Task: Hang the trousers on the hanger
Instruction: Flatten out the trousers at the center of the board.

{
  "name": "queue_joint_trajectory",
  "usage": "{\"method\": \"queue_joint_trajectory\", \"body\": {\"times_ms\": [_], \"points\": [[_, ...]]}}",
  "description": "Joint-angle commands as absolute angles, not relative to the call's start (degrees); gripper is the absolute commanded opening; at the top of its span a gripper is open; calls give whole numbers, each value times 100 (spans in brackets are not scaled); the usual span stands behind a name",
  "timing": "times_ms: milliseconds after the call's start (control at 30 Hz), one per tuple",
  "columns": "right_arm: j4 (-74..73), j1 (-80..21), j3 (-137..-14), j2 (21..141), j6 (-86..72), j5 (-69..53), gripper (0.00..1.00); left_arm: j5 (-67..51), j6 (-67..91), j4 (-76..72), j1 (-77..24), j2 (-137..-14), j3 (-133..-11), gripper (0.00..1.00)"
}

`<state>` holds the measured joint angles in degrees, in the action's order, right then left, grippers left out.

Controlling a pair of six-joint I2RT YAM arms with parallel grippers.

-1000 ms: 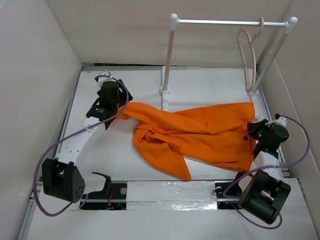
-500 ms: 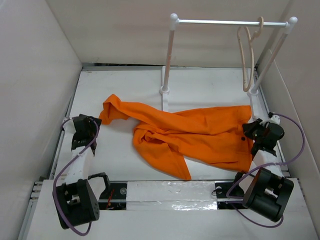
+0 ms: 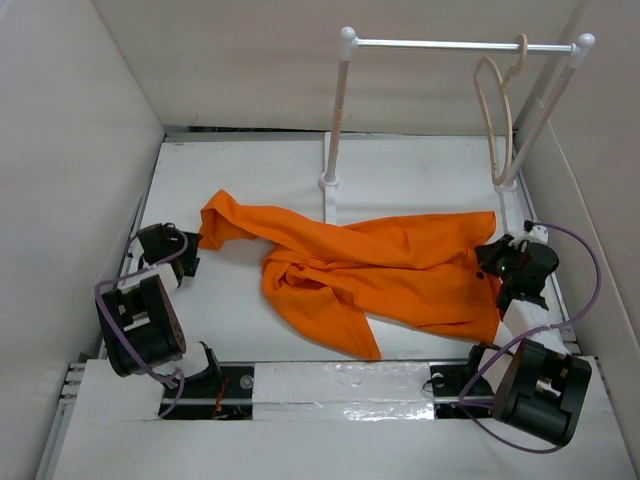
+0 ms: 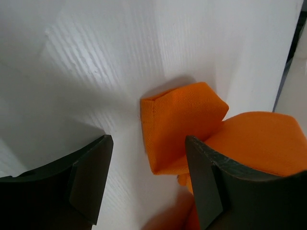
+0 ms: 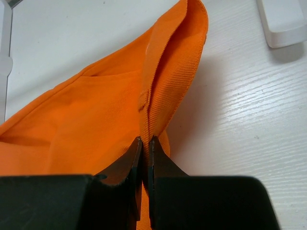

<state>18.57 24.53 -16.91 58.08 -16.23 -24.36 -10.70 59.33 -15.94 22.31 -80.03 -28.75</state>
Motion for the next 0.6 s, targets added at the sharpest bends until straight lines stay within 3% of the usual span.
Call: {"method": "queue_joint_trajectory", "body": {"times_ms": [0, 100, 233, 333, 433, 567], "points": [[2136, 2329, -1828, 5687, -1591, -2426, 0, -854, 5731, -1382, 1829, -8225, -3417, 59], [2048, 2329, -1846, 5617, -1600, -2444, 0, -589, 5651, -1169, 1627, -8637, -3699, 58], [1723, 2329, -1933, 5344, -1564, -2172, 0, -475, 5476, -1038, 1626, -9122, -3981, 48], [1731, 2329, -1960, 5230, -1617, -2039, 0, 198, 5274, -748, 1363, -9184, -4323, 31], [1661, 2391, -2065, 5212, -1670, -2170, 0, 413, 4984, -458, 1310, -9447, -4763, 3], [1635, 2443, -2092, 5168, -1652, -2215, 0, 448, 4825, -404, 1310, -9598, -5036, 0]]}}
